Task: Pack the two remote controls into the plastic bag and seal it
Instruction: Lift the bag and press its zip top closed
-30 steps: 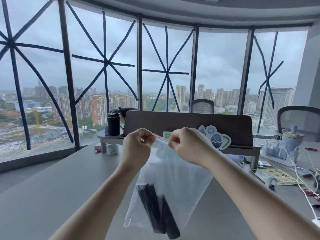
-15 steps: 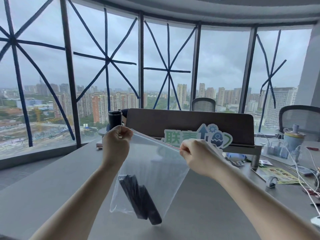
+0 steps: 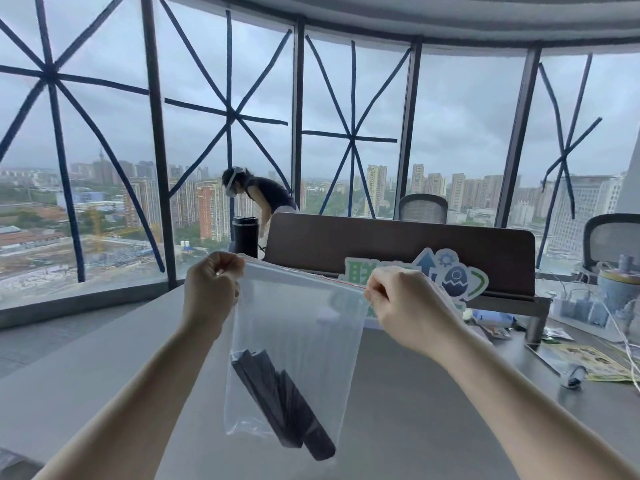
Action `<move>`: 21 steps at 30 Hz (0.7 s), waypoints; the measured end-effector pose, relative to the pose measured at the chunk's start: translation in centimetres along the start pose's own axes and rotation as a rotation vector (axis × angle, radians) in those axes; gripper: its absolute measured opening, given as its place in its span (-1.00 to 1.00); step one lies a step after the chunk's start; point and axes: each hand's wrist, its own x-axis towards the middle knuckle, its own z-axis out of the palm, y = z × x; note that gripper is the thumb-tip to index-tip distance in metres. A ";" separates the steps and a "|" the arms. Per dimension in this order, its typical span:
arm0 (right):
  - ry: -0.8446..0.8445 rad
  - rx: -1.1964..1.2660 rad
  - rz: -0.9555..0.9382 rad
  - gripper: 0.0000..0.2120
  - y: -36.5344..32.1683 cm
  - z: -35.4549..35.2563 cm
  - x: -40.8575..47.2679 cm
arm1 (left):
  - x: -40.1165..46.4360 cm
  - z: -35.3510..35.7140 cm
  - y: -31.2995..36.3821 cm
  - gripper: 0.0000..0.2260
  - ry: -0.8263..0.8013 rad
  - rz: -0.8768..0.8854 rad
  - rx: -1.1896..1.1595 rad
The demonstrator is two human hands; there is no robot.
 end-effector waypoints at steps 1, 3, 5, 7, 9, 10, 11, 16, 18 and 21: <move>0.026 0.035 0.011 -0.83 0.1 0.7 0.8 | 0.3 -0.3 -0.4 -0.80 -0.018 -0.019 0.009; 0.057 0.081 0.045 -0.84 0.4 2.7 3.0 | 1.4 -0.8 -1.8 -0.83 -0.065 -0.079 0.032; 0.050 0.091 0.084 -0.85 0.3 5.1 5.5 | 2.8 -0.9 -3.5 -0.86 -0.104 -0.167 0.010; 0.041 0.128 0.130 -0.85 0.0 7.6 8.5 | 5.0 -0.9 -5.3 -0.90 -0.119 -0.234 -0.009; 0.070 0.193 0.164 -0.84 -0.4 9.6 11.6 | 7.6 -0.7 -6.6 -0.89 -0.122 -0.242 -0.034; 0.104 0.221 0.171 -0.83 -0.6 10.4 13.1 | 9.0 -0.6 -6.9 -0.89 -0.120 -0.226 -0.053; 0.143 0.243 0.173 -0.81 -0.7 11.1 14.5 | 10.3 -0.5 -7.0 -0.88 -0.117 -0.204 -0.075; 0.228 0.322 0.099 -0.81 -1.2 14.6 16.7 | 14.5 -1.1 -9.9 -0.83 -0.062 -0.168 -0.141; 0.165 0.326 0.069 -0.83 -0.6 17.4 15.6 | 14.5 -1.7 -12.7 -0.86 -0.036 -0.198 -0.129; 0.018 0.241 0.076 -0.87 0.2 21.7 12.7 | 12.6 -2.7 -17.5 -0.90 -0.026 -0.302 -0.089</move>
